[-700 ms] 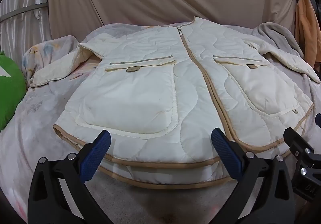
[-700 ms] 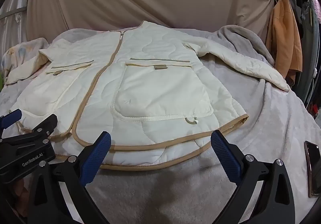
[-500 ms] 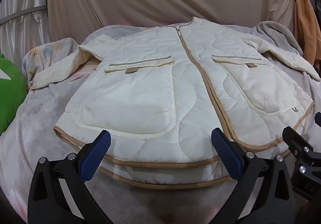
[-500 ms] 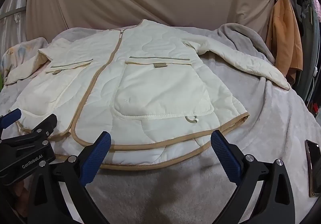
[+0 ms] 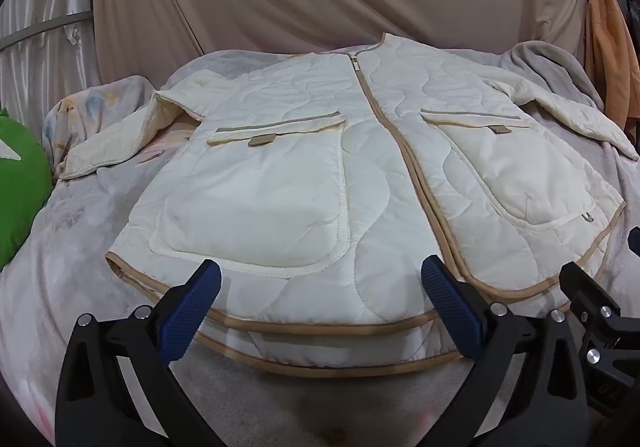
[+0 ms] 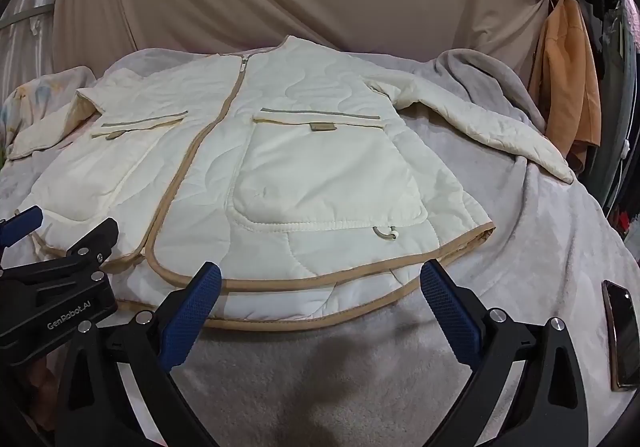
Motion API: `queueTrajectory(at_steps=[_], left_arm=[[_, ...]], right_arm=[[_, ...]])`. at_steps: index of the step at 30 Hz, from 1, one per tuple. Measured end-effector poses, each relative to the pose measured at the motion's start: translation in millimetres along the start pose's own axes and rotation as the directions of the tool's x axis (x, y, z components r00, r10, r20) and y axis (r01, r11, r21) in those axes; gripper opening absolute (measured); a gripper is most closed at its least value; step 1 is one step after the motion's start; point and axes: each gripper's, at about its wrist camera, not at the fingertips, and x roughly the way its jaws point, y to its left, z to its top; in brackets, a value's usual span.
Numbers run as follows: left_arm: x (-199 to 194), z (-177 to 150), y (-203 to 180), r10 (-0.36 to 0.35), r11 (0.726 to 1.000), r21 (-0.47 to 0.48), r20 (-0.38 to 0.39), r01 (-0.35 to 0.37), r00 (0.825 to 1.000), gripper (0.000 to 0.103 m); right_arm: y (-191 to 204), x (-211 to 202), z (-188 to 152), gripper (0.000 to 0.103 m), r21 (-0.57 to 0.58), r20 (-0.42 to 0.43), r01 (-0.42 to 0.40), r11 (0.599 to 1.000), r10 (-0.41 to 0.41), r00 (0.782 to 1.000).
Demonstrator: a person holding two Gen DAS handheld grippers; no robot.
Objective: Fold large clothes
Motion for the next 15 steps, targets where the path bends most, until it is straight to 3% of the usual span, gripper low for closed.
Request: queueTrajectory(at_steps=[15], left_arm=[[-1.0,0.6,-1.3,0.003,1.0,0.005,0.003,-0.003,1.0,0.098]], right_arm=[[0.4,0.6,0.0,0.098,-0.003,-0.003,-0.001,1.0,0.001,1.0]])
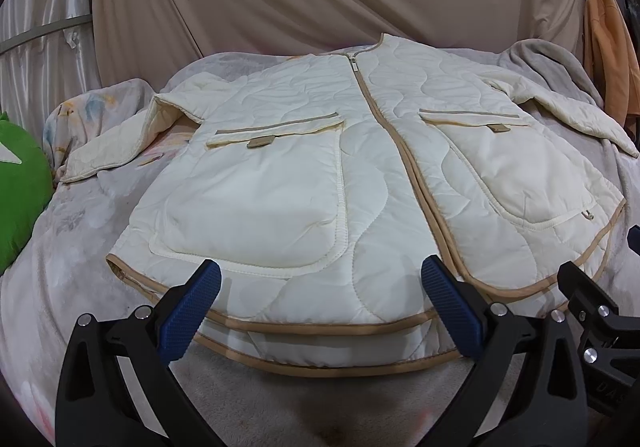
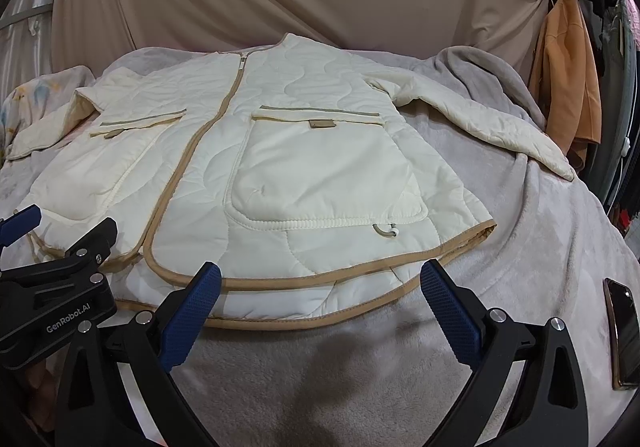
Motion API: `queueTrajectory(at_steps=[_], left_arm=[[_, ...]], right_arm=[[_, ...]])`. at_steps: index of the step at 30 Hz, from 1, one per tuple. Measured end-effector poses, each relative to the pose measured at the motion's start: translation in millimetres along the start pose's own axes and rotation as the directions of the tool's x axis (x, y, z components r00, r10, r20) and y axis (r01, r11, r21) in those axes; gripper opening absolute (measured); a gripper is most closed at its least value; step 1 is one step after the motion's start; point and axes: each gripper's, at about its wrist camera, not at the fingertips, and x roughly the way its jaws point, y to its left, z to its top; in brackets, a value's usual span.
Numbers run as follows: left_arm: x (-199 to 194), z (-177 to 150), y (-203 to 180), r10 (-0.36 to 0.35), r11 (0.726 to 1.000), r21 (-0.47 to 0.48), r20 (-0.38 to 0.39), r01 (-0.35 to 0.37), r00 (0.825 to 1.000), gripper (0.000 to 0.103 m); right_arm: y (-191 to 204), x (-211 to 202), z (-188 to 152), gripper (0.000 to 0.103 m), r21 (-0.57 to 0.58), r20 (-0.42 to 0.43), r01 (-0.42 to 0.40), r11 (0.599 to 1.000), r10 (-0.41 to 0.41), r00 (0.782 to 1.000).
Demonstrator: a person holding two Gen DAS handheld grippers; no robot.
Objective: Fold large clothes
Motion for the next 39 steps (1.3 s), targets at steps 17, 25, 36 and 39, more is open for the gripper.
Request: queueTrajectory(at_steps=[17,25,36,39], left_arm=[[0.0,0.1,-0.1,0.002,1.0,0.001,0.0,-0.002,1.0,0.098],[0.0,0.2,-0.2,0.002,1.0,0.003,0.0,-0.002,1.0,0.098],[0.0,0.2,-0.6,0.004,1.0,0.005,0.0,-0.004,1.0,0.098],[0.3,0.4,-0.7,0.004,1.0,0.006,0.0,-0.004,1.0,0.098]], right_arm=[[0.2,-0.1,0.1,0.098,0.0,-0.001,0.0,1.0,0.0,1.0],[0.7,-0.2,0.0,0.098,0.0,-0.001,0.001,1.0,-0.001,1.0],[1.5,0.1,-0.1,0.098,-0.001,-0.002,0.002,1.0,-0.002,1.0],[1.3,0.1,0.1,0.098,0.0,-0.001,0.002,1.0,-0.002,1.0]])
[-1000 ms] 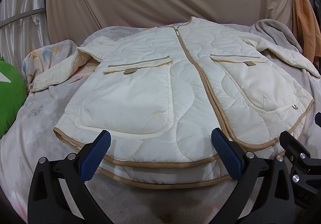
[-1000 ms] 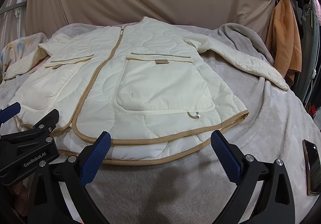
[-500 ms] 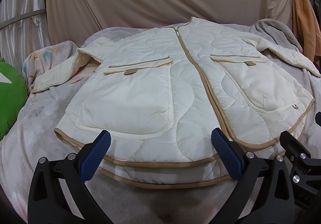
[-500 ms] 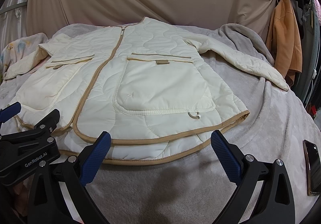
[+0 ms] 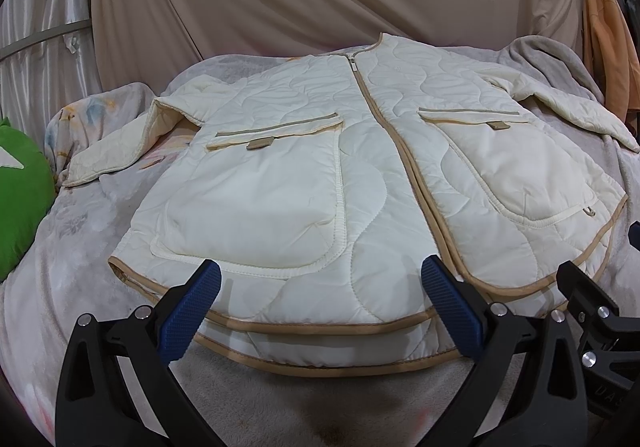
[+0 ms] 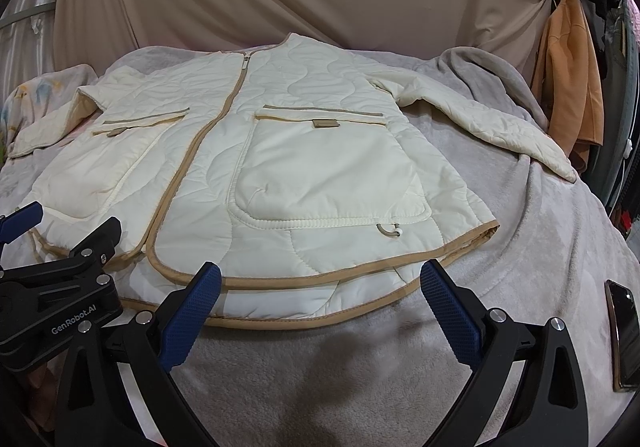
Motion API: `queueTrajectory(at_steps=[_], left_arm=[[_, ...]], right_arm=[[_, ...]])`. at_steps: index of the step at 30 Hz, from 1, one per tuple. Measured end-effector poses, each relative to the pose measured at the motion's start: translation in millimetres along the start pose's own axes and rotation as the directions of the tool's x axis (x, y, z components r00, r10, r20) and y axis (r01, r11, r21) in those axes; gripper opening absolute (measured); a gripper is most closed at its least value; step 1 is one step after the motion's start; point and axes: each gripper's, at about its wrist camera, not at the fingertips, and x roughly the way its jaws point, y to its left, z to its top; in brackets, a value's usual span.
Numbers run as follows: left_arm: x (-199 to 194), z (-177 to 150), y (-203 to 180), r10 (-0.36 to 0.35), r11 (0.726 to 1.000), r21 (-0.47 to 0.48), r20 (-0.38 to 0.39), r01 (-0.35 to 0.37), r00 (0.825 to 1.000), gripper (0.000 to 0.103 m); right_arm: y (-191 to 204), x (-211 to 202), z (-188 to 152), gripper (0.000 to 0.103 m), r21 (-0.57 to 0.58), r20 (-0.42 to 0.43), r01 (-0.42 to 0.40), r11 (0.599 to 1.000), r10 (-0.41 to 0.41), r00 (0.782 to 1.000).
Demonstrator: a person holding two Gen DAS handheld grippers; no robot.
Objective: Fold large clothes
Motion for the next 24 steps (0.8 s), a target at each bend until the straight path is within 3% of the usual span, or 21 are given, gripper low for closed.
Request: queueTrajectory(at_steps=[24], left_arm=[[0.2,-0.5,0.2,-0.003,1.0,-0.002,-0.002,0.003,1.0,0.098]], right_arm=[[-0.4,1.2,-0.3,0.098,0.005,-0.009,-0.012,1.0,0.012,1.0]])
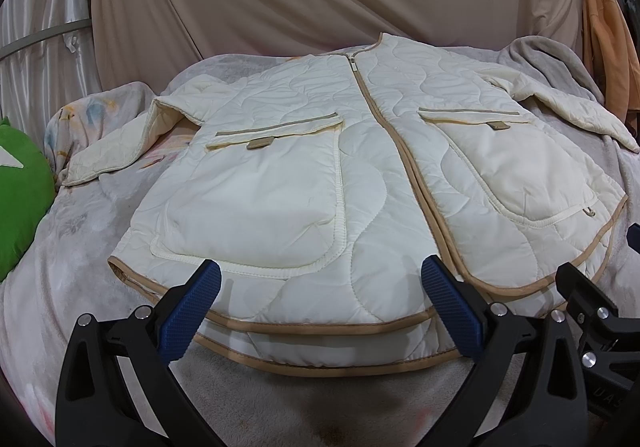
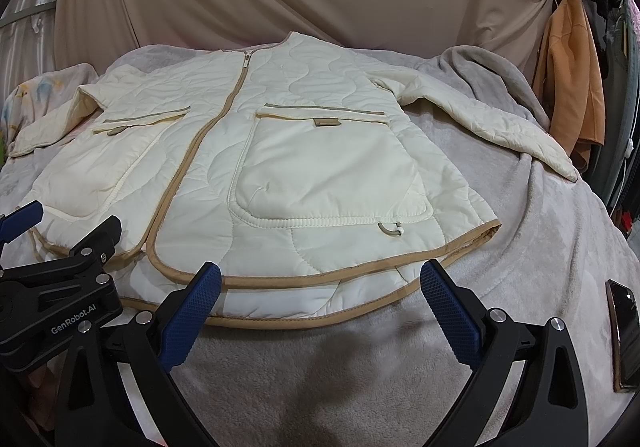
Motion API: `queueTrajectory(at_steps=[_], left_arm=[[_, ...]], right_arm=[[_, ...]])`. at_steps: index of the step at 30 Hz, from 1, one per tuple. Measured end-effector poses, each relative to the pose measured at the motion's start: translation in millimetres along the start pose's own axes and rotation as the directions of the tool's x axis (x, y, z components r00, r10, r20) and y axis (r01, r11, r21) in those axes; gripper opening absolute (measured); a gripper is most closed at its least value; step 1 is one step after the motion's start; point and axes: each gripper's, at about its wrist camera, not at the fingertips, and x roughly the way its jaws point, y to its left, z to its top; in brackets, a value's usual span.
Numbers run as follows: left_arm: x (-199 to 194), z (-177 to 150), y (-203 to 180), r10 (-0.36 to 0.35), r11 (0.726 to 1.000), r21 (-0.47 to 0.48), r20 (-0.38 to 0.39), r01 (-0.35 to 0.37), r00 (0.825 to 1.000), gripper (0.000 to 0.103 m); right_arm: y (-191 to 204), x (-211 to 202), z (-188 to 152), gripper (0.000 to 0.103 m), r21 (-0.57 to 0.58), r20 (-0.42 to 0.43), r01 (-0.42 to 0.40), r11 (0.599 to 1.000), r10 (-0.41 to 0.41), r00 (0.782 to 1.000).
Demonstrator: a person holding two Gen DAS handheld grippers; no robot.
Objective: Fold large clothes
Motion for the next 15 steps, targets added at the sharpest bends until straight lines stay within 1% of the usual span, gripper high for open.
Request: queueTrajectory(at_steps=[2,3,4,5,6,7,8,10,11,12,13,15], left_arm=[[-0.5,1.2,6.2,-0.022,1.0,-0.02,-0.009,0.022,1.0,0.098],[-0.5,2.5,11.5,-0.047,0.998,-0.031,-0.021,0.046,0.999,0.098],[-0.2,5.2,20.0,-0.094,0.995,-0.045,-0.044,0.092,0.995,0.098],[0.5,9.2,30.5,-0.145,0.988,-0.063,-0.066,0.141,0.987,0.098],[0.8,14.2,41.7,-0.182,0.981,-0.086,-0.077,0.175,0.98,0.098],[1.0,19.2,52.0,-0.2,0.976,-0.108,-0.08,0.191,0.977,0.098],[0.9,24.3,63.4,-0.206,0.972,-0.131,-0.077,0.195,0.976,0.098],[1.3,37.2,92.7,-0.209,0.961,-0.193,-0.052,0.195,0.977,0.098],[2.4,42.2,104.7,-0.212,0.955,-0.219,-0.036,0.199,0.977,0.098],[5.5,48.1,120.6,-0.209,0.948,-0.249,-0.021,0.197,0.978,0.098],[9.1,52.9,128.6,-0.198,0.946,-0.266,-0.019,0.186,0.98,0.098],[17.6,60.6,147.4,-0.176,0.94,-0.298,-0.016,0.163,0.984,0.098]], right_arm=[[-4.9,0.0,2.5,0.098,0.008,-0.023,-0.048,0.999,0.048,0.999],[-12.5,-1.2,7.0,0.098,0.014,-0.034,-0.078,0.997,0.078,0.996],[-22.5,-2.9,13.3,0.098,0.019,-0.037,-0.096,0.995,0.096,0.995],[-36.4,-5.7,20.7,0.098,0.029,-0.029,-0.096,0.995,0.097,0.995],[-56.3,-8.0,30.7,0.098,0.048,-0.009,-0.079,0.996,0.079,0.997],[-78.5,-7.9,40.7,0.098,0.072,0.007,-0.055,0.996,0.055,0.998],[-107.5,-3.8,50.9,0.098,0.111,0.01,-0.02,0.994,0.019,1.0],[-161.5,13.0,65.4,0.098,0.201,-0.022,0.051,0.978,-0.048,0.999],[-186.5,24.1,70.9,0.098,0.251,-0.047,0.081,0.965,-0.071,0.996],[-218.5,39.9,75.8,0.098,0.321,-0.082,0.1,0.942,-0.078,0.994],[-245.2,53.4,79.2,0.098,0.387,-0.109,0.117,0.915,-0.081,0.991],[-297.7,78.7,82.8,0.098,0.518,-0.138,0.148,0.842,-0.088,0.986]])
